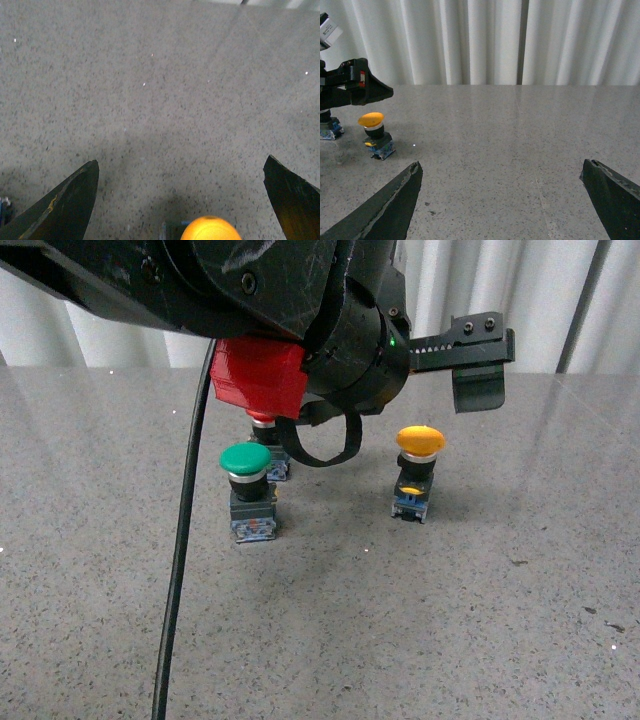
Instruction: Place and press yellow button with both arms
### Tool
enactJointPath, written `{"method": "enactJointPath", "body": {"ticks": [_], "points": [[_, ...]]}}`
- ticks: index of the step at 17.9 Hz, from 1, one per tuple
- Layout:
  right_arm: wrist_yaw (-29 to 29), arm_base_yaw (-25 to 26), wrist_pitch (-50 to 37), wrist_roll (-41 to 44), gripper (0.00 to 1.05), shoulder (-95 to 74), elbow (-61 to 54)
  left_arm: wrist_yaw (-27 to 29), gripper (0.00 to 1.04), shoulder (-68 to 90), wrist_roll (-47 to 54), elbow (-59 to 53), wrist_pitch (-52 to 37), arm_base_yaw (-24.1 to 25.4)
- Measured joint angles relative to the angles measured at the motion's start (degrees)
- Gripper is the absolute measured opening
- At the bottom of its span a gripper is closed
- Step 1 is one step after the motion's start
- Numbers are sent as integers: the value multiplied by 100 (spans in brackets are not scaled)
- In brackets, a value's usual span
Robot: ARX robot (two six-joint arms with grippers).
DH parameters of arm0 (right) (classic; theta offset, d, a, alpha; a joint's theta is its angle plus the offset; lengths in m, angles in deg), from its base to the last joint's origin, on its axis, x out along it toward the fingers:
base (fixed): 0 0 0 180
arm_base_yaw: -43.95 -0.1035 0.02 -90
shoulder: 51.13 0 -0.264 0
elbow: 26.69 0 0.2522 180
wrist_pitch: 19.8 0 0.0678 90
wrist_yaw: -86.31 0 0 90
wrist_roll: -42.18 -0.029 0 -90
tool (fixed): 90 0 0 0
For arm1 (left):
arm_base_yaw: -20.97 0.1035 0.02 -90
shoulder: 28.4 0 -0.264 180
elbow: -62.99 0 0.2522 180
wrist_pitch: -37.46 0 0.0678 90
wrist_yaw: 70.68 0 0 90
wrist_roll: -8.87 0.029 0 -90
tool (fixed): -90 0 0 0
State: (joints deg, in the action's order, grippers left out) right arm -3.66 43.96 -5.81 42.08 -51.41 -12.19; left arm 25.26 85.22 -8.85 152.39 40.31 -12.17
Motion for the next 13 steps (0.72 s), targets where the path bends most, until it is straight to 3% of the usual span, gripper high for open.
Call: {"method": "enactJointPath", "body": {"ticks": [7, 8, 9, 10, 13], "points": [[0, 0, 0, 0, 98, 0, 0, 511, 98, 0, 1543, -555, -2490, -24], [0, 0, 0, 0, 98, 0, 0, 1073, 93, 2, 1655, -737, -3182, -44], [0, 0, 2, 0, 98, 0, 0, 1799, 82, -199, 1672, -1314, -3799, 11], [0, 0, 2, 0, 98, 0, 0, 2179, 71, -579, 1676, -2138, -4223, 181], [0, 0, 2, 0, 98, 0, 0, 1902, 38, -1941, 1674, -3899, -4935, 1058]]}}
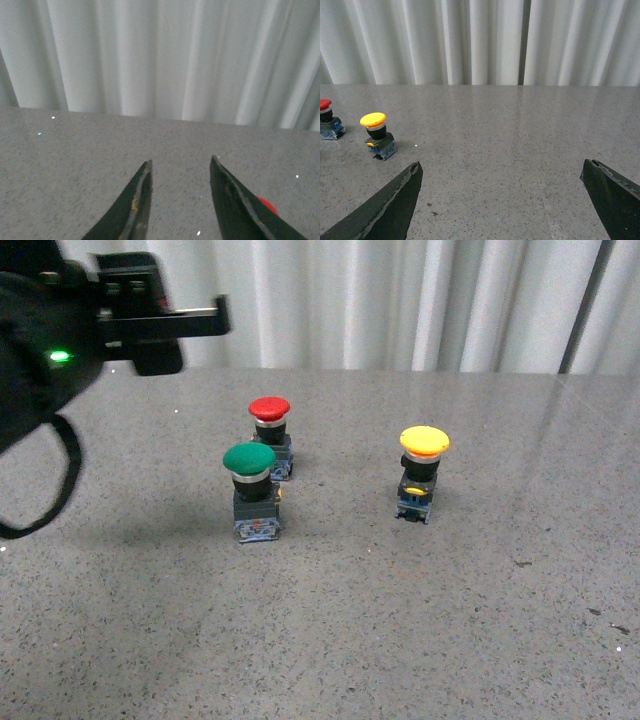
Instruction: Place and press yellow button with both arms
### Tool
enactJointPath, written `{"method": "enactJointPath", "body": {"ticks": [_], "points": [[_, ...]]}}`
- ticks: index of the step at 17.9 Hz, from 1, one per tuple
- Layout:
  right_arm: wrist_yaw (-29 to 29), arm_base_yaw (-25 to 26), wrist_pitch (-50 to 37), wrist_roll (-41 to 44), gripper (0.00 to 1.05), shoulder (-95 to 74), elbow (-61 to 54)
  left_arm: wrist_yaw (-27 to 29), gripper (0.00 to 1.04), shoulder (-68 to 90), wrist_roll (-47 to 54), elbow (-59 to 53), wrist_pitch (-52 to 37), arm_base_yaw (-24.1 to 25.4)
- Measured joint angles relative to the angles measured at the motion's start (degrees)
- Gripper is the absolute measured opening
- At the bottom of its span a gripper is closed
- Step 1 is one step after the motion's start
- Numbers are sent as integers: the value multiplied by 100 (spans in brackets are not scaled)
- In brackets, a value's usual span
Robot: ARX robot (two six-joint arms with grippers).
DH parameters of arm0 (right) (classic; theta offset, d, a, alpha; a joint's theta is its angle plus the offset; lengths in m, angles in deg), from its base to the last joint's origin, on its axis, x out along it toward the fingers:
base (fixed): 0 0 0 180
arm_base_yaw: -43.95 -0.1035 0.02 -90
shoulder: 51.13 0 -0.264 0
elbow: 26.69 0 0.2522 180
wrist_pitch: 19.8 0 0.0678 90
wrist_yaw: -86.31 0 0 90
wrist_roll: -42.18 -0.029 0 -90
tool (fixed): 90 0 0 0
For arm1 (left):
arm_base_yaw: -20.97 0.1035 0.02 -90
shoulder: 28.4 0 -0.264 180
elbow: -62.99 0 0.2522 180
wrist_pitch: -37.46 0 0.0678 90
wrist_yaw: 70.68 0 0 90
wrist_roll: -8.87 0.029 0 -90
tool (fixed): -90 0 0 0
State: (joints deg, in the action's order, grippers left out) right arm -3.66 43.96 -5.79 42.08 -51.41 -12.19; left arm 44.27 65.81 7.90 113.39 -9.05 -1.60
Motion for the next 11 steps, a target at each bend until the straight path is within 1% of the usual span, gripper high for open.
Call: {"method": "enactJointPath", "body": {"ticks": [3, 4, 6, 7, 8, 11], "points": [[0, 0, 0, 0, 98, 0, 0, -699, 4, -909, 4, -1370, -74, 385], [0, 0, 0, 0, 98, 0, 0, -831, 2, -1198, 11, -1670, -74, 577], [0, 0, -2, 0, 98, 0, 0, -1130, 2, -1965, 11, -2245, 22, 981], [0, 0, -2, 0, 98, 0, 0, -1231, 2, -2006, 11, -2422, -240, 1034], [0, 0, 0, 0, 98, 0, 0, -1368, 2, -2074, 11, -2629, -271, 1141], [0, 0, 0, 0, 98, 0, 0, -1648, 2, -2896, 13, -3071, 212, 1443]]}}
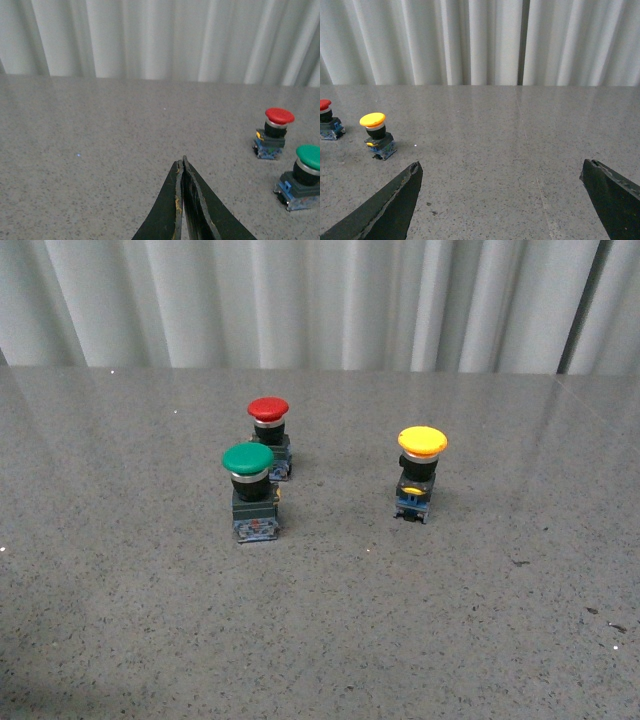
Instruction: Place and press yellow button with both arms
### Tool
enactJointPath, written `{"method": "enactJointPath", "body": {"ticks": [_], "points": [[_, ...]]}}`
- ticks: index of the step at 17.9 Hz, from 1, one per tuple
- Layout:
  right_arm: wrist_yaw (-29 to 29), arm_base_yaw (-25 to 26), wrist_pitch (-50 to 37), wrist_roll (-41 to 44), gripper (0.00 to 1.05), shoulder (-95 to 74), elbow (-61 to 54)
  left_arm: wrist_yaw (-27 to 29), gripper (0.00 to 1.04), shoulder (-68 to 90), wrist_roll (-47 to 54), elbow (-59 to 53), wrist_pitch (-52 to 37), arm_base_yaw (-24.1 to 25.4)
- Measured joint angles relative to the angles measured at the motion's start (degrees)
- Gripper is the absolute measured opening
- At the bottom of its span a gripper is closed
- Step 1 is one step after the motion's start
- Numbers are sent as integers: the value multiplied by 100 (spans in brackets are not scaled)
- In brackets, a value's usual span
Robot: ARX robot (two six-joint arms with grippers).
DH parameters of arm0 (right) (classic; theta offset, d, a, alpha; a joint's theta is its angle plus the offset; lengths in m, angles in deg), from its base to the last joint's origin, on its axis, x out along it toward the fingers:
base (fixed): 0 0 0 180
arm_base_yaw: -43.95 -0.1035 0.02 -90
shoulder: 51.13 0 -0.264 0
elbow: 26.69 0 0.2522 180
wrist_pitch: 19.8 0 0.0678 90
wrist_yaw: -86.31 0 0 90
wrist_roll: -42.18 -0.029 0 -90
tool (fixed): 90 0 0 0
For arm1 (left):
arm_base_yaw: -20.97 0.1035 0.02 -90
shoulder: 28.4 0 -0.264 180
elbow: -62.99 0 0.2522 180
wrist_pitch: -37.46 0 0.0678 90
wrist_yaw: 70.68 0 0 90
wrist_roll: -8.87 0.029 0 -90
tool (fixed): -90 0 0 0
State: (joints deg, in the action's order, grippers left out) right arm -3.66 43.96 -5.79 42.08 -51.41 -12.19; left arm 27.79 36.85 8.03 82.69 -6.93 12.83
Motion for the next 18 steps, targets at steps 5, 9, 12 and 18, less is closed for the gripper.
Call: {"method": "enactJointPath", "body": {"ticks": [5, 9, 12, 18], "points": [[0, 0, -2, 0, 98, 0, 0, -393, 2, -1453, 0, -378, 1064, 363], [0, 0, 0, 0, 98, 0, 0, -839, 2, -2435, 4, -507, 1897, 822], [0, 0, 0, 0, 98, 0, 0, -846, 2, -3088, 4, -509, 2461, 800], [-2, 0, 0, 0, 98, 0, 0, -846, 2, -4256, 2, -509, 3558, 809]]}}
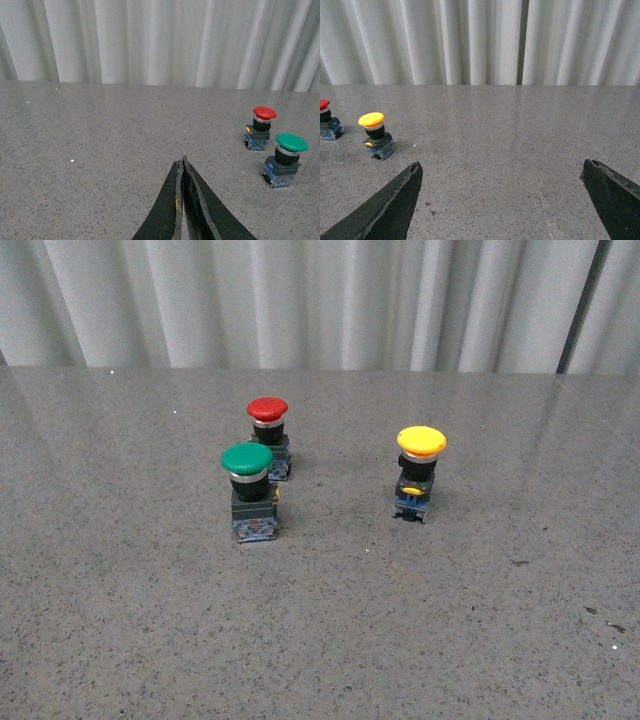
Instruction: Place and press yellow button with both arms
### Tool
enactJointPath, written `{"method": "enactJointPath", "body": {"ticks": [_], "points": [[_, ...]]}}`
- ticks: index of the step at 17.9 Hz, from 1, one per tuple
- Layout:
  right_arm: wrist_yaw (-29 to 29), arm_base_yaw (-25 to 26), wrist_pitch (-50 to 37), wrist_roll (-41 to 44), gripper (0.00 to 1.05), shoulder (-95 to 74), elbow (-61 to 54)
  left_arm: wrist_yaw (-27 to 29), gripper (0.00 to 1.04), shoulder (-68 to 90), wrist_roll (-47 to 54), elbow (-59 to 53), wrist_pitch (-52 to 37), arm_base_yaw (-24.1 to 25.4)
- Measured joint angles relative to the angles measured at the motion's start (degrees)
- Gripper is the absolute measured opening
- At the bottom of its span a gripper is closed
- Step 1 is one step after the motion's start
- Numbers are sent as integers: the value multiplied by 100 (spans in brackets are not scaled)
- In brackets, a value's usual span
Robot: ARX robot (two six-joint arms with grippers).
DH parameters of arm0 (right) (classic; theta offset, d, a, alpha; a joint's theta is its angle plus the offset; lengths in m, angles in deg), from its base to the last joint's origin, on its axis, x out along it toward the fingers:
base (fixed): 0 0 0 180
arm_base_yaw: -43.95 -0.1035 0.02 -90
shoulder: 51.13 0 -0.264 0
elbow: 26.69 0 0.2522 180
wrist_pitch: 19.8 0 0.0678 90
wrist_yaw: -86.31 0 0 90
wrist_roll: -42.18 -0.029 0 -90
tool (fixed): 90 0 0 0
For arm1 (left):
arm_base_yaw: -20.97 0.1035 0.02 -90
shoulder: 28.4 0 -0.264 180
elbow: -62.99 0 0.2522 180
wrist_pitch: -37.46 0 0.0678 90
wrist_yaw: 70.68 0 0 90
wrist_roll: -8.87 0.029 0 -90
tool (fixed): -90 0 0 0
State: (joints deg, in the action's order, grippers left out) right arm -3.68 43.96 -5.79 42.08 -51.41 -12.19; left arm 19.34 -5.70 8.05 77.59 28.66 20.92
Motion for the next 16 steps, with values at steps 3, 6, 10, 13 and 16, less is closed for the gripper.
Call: {"method": "enactJointPath", "body": {"ticks": [3, 6, 10, 13, 16], "points": [[2, 0, 0, 0, 98, 0, 0, 0, 2, -483, 2, 0, 468, 0], [2, 0, 0, 0, 98, 0, 0, 0, 2, -817, 2, 0, 809, 0], [2, 0, 0, 0, 98, 0, 0, 0, 2, -1119, 2, -2, 1110, 0], [2, 0, 0, 0, 98, 0, 0, 0, 2, -1333, 0, 0, 1342, 0], [2, 0, 0, 0, 98, 0, 0, -13, 2, -2214, 7, 2, 2166, 0]]}}
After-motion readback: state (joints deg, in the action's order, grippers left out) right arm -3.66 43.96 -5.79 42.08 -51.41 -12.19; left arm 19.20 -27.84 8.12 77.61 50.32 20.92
